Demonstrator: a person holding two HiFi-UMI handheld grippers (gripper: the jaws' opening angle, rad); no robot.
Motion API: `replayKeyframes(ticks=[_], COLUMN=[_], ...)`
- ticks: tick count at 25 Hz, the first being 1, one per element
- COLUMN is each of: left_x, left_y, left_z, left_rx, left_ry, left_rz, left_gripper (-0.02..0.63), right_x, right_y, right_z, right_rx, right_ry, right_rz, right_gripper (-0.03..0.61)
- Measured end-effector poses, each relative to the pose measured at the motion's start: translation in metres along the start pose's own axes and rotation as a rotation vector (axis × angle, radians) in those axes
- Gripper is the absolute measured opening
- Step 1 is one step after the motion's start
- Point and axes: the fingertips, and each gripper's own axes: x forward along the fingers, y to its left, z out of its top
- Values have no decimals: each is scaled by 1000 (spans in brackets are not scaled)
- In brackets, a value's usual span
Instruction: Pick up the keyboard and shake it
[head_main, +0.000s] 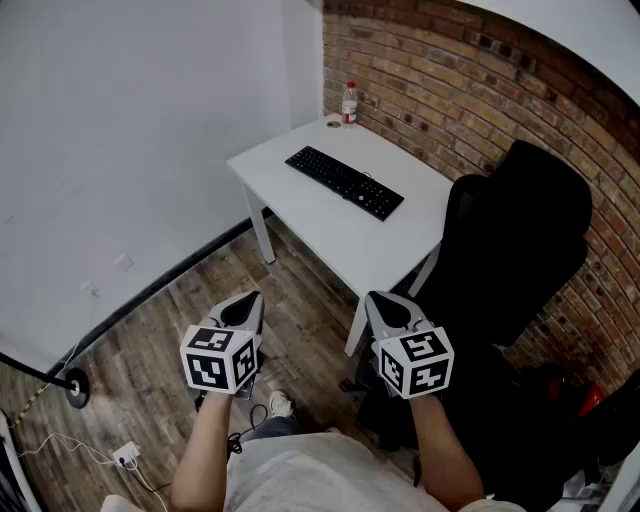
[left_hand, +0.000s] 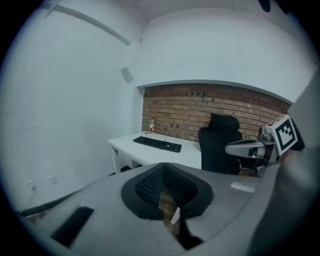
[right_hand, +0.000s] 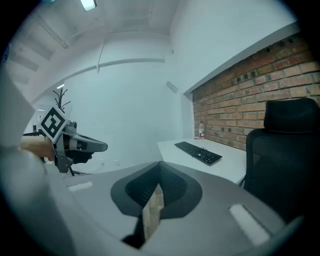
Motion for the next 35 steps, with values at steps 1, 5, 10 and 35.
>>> replayKeyframes(ticks=[1, 5, 10, 35], left_x=[3, 15, 31, 154], left_y=[1, 7, 27, 209], left_z=[1, 3, 3, 70], left_rx=[1, 4, -15, 6], left_ry=[1, 7, 9, 36], left_rz=[-1, -3, -5, -158], left_gripper=[-8, -8, -8, -8], right_x=[3, 16, 41, 231], right_y=[-1, -6, -9, 0], right_z=[1, 0, -3, 50], right_rx=[3, 8, 13, 83], right_ry=[1, 11, 29, 85], right_rz=[3, 7, 6, -158], right_gripper=[11, 11, 11, 12])
